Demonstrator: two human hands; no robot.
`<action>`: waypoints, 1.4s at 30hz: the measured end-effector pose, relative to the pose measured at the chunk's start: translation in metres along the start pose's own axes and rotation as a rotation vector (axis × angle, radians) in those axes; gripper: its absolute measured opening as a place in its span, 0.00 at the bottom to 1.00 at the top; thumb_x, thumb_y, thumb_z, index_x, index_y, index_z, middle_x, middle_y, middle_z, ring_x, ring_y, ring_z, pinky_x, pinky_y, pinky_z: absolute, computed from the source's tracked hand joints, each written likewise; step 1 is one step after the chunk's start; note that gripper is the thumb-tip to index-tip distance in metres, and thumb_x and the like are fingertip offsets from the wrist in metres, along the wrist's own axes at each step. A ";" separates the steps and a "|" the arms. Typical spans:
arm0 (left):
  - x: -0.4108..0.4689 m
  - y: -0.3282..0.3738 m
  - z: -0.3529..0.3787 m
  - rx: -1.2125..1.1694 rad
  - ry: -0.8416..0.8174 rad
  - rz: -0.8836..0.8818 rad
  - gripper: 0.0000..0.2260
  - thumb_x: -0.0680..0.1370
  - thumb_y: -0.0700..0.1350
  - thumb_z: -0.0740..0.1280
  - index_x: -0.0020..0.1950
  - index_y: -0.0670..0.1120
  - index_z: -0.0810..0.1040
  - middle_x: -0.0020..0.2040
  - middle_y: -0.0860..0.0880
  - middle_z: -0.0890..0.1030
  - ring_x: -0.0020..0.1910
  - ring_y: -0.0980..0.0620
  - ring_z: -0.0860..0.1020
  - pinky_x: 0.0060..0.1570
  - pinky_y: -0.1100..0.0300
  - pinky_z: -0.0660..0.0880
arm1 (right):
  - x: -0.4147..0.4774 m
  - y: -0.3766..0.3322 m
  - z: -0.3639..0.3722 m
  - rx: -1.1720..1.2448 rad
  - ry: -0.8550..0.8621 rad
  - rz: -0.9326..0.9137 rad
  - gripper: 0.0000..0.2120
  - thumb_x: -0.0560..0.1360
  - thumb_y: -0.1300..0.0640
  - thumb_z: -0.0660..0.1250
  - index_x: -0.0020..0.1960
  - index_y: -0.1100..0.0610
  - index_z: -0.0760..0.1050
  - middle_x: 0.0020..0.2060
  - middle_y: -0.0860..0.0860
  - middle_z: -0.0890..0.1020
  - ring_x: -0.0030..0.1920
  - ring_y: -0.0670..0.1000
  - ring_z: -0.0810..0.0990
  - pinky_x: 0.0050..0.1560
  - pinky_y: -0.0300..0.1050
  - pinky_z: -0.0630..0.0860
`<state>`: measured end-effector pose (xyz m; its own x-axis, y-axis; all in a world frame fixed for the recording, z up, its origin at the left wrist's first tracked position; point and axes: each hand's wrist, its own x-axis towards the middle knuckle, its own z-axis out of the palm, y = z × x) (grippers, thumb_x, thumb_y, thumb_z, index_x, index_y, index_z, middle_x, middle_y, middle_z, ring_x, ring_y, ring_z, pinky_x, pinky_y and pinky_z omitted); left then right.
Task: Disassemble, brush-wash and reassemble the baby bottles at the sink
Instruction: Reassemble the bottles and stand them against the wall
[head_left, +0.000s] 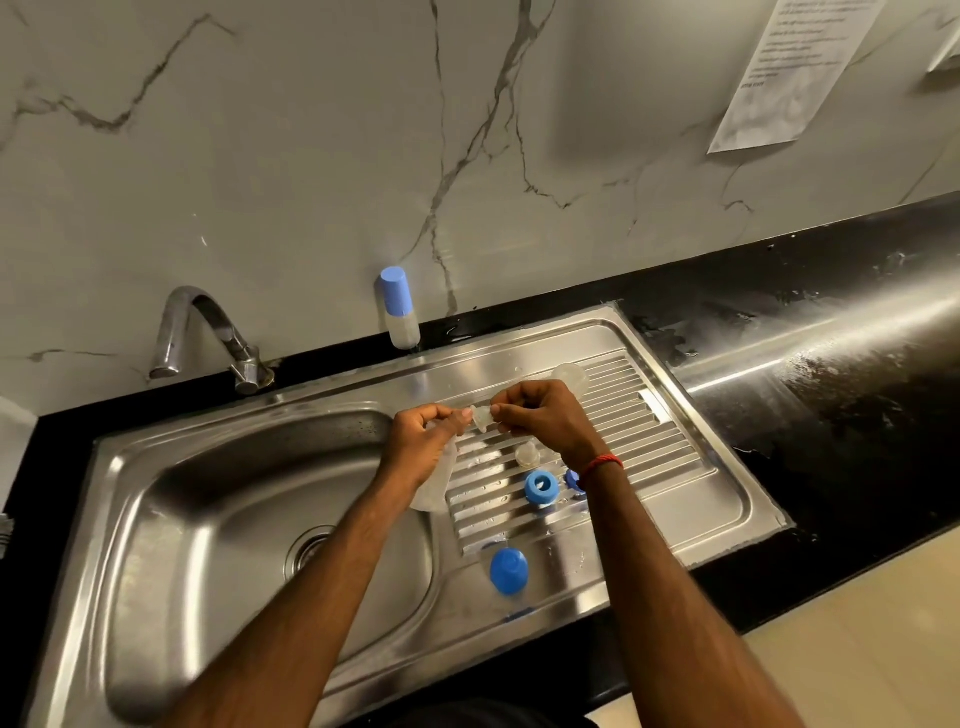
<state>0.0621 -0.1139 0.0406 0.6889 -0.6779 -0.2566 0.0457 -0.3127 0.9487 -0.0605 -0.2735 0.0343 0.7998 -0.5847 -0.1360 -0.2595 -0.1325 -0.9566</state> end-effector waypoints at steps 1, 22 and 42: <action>0.000 -0.001 -0.001 0.000 0.004 -0.016 0.10 0.76 0.53 0.73 0.47 0.47 0.84 0.44 0.46 0.85 0.45 0.40 0.83 0.47 0.43 0.82 | -0.001 -0.001 0.002 0.019 -0.012 -0.003 0.07 0.76 0.59 0.72 0.52 0.61 0.82 0.45 0.60 0.86 0.43 0.54 0.85 0.50 0.48 0.83; 0.007 -0.014 -0.022 -0.269 -0.017 -0.116 0.12 0.75 0.46 0.75 0.53 0.39 0.83 0.50 0.37 0.84 0.46 0.43 0.81 0.45 0.52 0.80 | -0.010 0.030 -0.045 -0.950 -0.043 0.454 0.25 0.69 0.55 0.79 0.64 0.52 0.78 0.60 0.56 0.80 0.58 0.57 0.79 0.61 0.54 0.77; 0.000 -0.007 -0.026 -0.300 0.014 -0.095 0.11 0.75 0.45 0.74 0.53 0.39 0.83 0.45 0.44 0.86 0.40 0.51 0.84 0.37 0.60 0.80 | 0.000 -0.010 -0.050 -0.669 -0.056 0.143 0.18 0.72 0.60 0.76 0.61 0.56 0.78 0.59 0.54 0.80 0.57 0.52 0.79 0.59 0.46 0.76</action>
<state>0.0810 -0.0947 0.0389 0.6813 -0.6450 -0.3463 0.3202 -0.1629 0.9332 -0.0852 -0.3120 0.0563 0.7545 -0.5938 -0.2795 -0.6291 -0.5329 -0.5658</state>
